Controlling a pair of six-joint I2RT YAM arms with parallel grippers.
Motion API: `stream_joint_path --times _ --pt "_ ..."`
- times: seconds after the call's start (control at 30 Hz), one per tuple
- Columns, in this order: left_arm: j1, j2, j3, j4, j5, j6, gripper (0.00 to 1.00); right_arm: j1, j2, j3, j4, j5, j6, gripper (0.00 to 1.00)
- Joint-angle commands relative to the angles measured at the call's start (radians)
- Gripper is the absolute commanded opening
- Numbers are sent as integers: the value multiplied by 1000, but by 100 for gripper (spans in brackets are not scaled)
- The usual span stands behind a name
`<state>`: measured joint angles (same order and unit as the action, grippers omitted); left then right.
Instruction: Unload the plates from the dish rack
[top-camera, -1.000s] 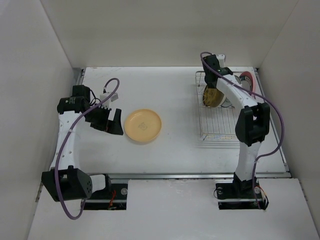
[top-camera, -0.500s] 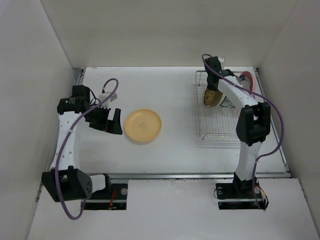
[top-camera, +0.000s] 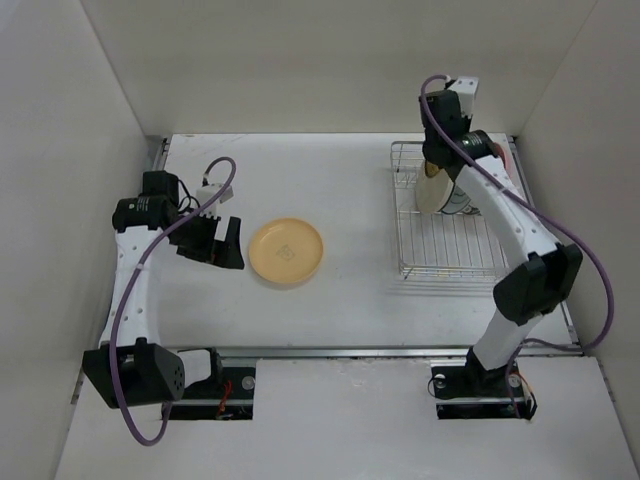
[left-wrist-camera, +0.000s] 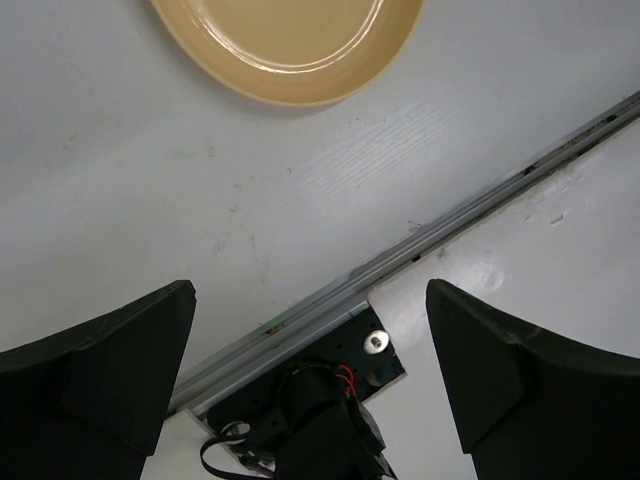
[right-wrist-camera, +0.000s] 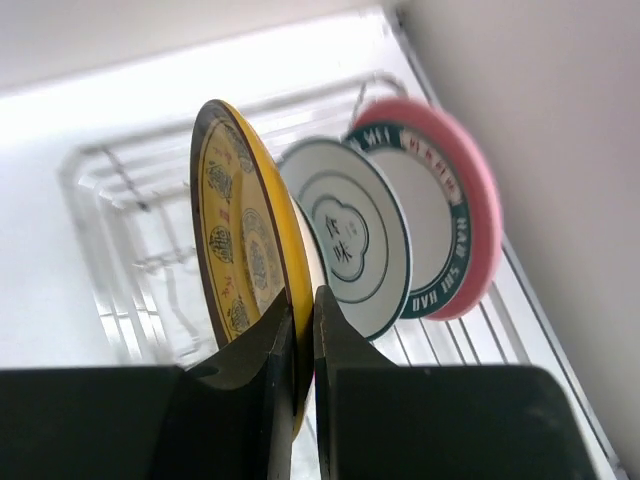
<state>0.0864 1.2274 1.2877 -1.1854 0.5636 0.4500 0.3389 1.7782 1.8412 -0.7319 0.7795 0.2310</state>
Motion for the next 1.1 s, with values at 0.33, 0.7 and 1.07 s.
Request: stream_joint_path --times 0.33,0.7,1.07 --pt "-2 -39 102 119 98 -102 99 227 -252 -367 532 -920 34 0" --pt "-45 75 28 181 47 -132 99 396 2 -355 836 -1577 100 0" --pt "-129 106 -5 139 30 -85 41 456 92 -323 925 -1616 155 0"
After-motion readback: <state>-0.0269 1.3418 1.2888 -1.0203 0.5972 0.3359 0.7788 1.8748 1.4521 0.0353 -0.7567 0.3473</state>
